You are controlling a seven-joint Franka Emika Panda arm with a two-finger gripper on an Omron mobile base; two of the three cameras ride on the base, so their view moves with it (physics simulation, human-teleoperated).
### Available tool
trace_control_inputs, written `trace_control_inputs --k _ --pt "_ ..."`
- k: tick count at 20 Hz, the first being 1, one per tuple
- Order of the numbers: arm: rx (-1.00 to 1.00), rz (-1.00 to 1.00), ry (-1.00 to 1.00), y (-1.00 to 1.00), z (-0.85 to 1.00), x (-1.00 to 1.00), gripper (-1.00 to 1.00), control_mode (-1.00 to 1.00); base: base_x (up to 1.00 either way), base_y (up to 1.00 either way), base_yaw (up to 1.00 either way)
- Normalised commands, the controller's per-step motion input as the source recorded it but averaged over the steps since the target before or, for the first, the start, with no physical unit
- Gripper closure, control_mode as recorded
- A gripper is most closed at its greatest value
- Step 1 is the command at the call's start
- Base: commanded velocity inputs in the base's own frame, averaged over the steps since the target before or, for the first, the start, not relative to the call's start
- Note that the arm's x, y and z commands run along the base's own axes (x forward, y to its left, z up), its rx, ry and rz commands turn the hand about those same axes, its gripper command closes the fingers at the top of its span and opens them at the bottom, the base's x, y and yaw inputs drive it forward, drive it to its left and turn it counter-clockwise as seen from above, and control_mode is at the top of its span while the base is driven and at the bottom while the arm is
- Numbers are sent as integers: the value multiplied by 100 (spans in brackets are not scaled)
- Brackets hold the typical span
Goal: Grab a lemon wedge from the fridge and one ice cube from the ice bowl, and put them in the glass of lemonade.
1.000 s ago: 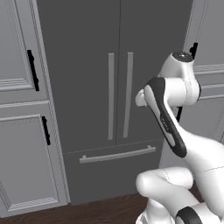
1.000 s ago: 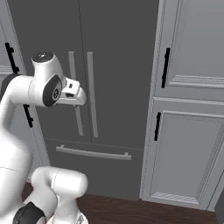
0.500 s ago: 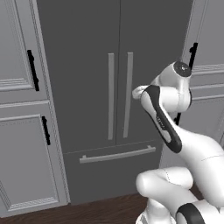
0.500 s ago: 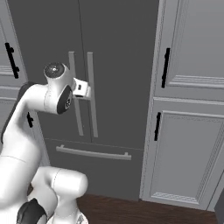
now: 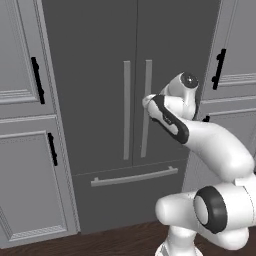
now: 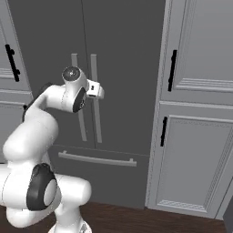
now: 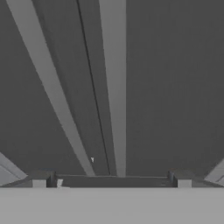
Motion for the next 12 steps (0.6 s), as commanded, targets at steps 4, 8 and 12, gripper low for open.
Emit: trace_control_inputs --k 4,8,12 --pt "0 0 -6 0 -13 85 -100 -100 0 0 0" --pt "0 0 0 0 -9 85 -100 -100 0 0 0" --pt "0 0 0 0 -9 80 -100 -100 0 0 0"
